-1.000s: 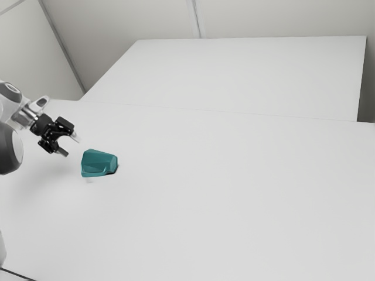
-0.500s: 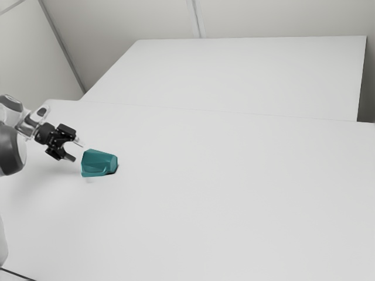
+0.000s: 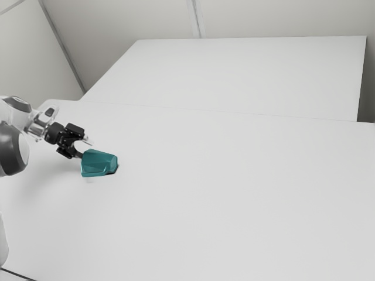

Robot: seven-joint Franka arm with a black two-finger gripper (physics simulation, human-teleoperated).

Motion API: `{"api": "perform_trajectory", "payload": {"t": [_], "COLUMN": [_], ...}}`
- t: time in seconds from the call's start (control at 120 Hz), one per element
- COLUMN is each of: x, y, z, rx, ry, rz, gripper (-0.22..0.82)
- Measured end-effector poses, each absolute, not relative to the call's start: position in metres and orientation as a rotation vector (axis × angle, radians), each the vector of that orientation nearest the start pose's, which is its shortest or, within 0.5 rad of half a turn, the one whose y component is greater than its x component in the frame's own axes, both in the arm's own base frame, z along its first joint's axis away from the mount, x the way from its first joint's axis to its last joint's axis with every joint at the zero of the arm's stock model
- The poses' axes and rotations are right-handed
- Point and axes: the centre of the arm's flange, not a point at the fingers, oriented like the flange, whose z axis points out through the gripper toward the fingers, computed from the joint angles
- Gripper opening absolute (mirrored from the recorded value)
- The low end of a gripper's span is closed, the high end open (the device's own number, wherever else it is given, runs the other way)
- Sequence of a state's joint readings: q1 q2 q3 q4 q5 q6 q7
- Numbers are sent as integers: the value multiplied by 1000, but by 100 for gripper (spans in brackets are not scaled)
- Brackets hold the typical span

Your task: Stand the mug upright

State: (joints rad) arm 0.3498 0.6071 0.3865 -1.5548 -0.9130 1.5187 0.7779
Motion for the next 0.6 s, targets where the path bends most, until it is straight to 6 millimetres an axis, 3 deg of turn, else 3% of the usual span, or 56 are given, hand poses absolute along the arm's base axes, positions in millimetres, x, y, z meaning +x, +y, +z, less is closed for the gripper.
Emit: {"api": "perform_trajectory", "payload": {"t": [0.433, 0.5, 0.6], "x": [565, 565, 565], "y": [314, 313, 312], "z": [288, 287, 285], "rx": [2238, 2236, 2230], "ry": [190, 190, 194], "rz": [79, 81, 85], "gripper": [60, 52, 32]}}
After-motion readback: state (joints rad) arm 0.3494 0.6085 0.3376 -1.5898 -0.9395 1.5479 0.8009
